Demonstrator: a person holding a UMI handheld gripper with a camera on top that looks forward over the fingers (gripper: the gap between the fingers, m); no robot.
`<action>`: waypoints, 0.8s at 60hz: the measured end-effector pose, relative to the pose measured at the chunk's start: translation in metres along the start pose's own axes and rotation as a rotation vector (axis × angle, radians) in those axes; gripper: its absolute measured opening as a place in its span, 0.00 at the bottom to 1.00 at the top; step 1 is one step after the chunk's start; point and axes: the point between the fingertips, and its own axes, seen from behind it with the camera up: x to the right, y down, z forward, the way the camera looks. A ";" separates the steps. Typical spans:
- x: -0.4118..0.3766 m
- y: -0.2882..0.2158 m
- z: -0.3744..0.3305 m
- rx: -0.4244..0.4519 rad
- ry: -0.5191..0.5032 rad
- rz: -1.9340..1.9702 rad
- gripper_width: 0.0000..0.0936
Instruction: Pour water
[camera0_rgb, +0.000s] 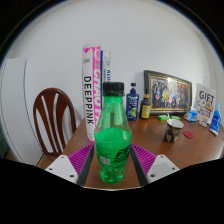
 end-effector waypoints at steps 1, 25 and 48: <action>0.001 0.000 0.002 0.005 0.005 -0.006 0.75; 0.002 -0.022 0.005 0.076 -0.053 -0.036 0.33; 0.064 -0.155 0.044 0.139 -0.274 0.725 0.33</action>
